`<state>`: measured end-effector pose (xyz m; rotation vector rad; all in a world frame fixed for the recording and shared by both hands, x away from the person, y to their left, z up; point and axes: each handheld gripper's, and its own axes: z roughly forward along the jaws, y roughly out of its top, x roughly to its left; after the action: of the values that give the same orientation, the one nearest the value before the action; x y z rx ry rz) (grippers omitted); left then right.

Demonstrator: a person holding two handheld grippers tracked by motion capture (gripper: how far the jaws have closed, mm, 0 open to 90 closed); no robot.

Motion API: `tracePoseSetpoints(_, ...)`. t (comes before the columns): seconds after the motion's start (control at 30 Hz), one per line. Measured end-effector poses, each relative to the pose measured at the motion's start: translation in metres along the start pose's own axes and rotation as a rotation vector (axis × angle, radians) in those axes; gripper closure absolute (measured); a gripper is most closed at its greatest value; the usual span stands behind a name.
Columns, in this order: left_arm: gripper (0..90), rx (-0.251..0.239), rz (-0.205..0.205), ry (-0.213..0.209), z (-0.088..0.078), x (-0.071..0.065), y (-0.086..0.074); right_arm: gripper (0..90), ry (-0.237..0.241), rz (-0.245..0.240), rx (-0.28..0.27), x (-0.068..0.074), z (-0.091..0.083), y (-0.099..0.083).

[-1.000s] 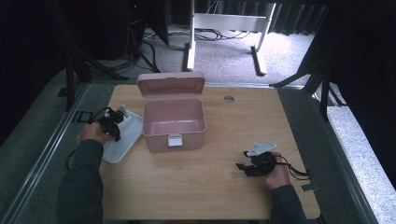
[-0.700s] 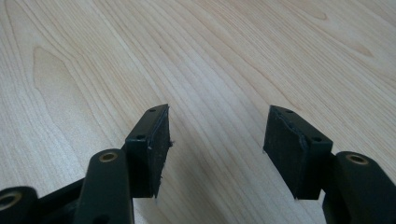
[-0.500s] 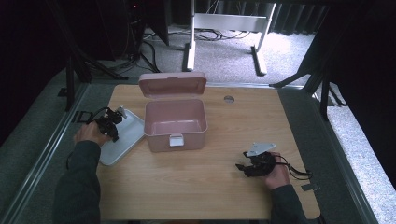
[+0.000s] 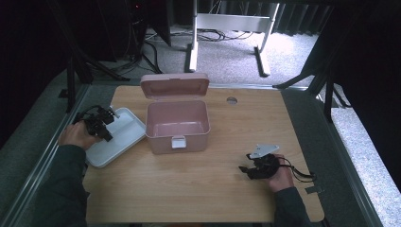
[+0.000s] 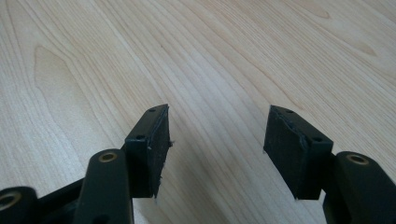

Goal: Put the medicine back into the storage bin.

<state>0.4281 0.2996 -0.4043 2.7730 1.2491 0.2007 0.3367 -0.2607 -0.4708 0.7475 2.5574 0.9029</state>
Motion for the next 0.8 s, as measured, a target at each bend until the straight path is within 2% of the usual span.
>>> tracePoseSetpoints(0.03,89.5,-0.001,0.002,0.001,-0.003,0.0,-0.001,39.8,0.0,0.004,0.002,0.001,0.0,0.0)
tracePoseSetpoints(0.07,89.5,-0.002,0.013,0.02,-0.008,0.0,-0.004,39.8,0.001,0.005,0.001,0.001,0.0,0.001)
tracePoseSetpoints(0.2,89.5,-0.01,0.034,0.021,-0.023,0.0,-0.01,39.8,0.001,0.005,0.001,0.001,0.0,0.0)
tracePoseSetpoints(0.37,89.5,-0.05,0.087,0.038,-0.047,-0.002,-0.016,39.8,0.001,0.005,0.001,0.0,0.0,0.0)
tracePoseSetpoints(0.43,89.5,-0.065,0.102,0.018,-0.057,-0.004,-0.017,39.9,0.001,0.004,0.0,0.0,0.0,0.0)
tracePoseSetpoints(0.63,89.4,-0.111,0.171,-0.001,-0.083,-0.013,-0.018,39.8,0.001,0.007,0.001,0.001,-0.001,0.0)
tracePoseSetpoints(0.73,89.4,-0.129,0.209,0.012,-0.092,-0.018,-0.017,39.9,0.0,0.008,-0.001,0.001,-0.001,0.001)
tracePoseSetpoints(0.8,89.5,-0.135,0.216,0.008,-0.094,-0.019,-0.017,39.8,0.0,0.008,-0.001,0.001,-0.001,0.001)
